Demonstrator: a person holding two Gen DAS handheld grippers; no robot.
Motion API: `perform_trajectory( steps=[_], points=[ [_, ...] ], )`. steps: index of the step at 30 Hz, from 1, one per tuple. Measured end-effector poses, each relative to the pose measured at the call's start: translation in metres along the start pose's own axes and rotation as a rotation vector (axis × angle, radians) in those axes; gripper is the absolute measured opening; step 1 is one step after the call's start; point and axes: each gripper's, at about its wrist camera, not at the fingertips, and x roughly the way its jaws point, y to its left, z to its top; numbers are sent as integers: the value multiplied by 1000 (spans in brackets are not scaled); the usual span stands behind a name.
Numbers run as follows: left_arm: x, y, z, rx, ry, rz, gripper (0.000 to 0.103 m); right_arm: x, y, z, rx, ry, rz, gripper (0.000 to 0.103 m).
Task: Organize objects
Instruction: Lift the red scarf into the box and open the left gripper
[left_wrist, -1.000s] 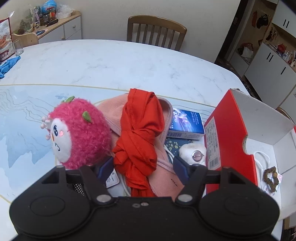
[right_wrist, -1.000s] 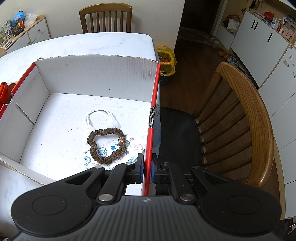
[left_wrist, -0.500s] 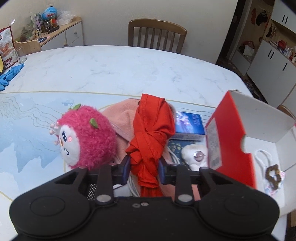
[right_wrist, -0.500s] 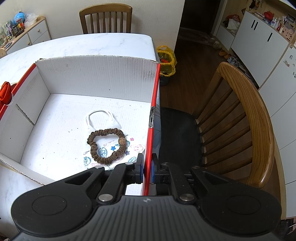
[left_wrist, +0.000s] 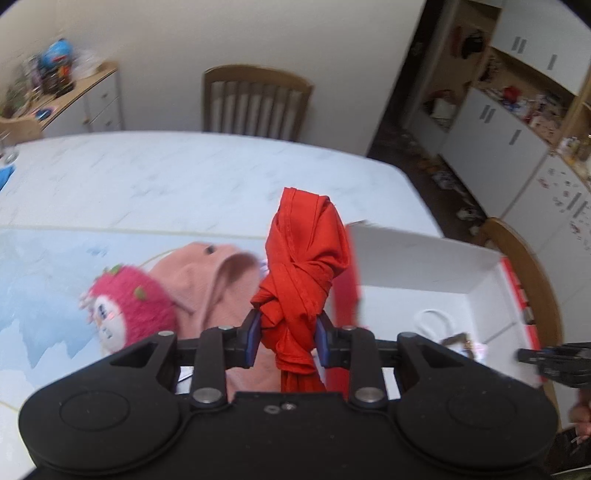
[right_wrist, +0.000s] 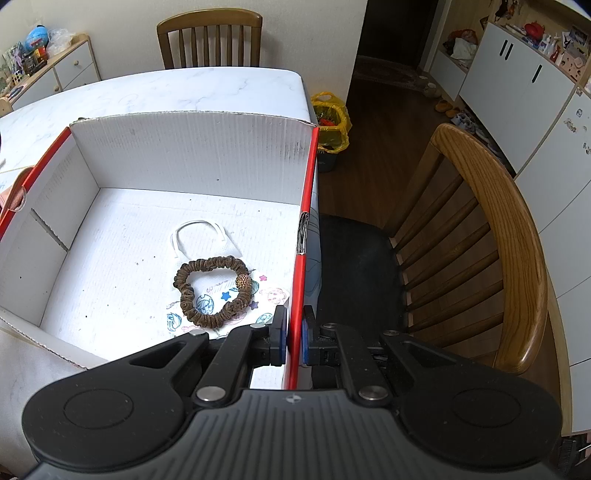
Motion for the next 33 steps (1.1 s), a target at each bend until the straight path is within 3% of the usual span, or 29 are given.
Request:
perform_trajectory(
  steps=[14, 25, 33],
  points=[
    [6, -59, 25, 70, -17, -122, 27, 0, 0, 0, 4, -2, 1, 7],
    [47, -120, 25, 163, 61, -192, 27, 0, -1, 0, 9, -4, 8, 7],
    [87, -170, 12, 293, 154, -218, 28, 1, -2, 0, 12, -5, 24, 7]
  ],
)
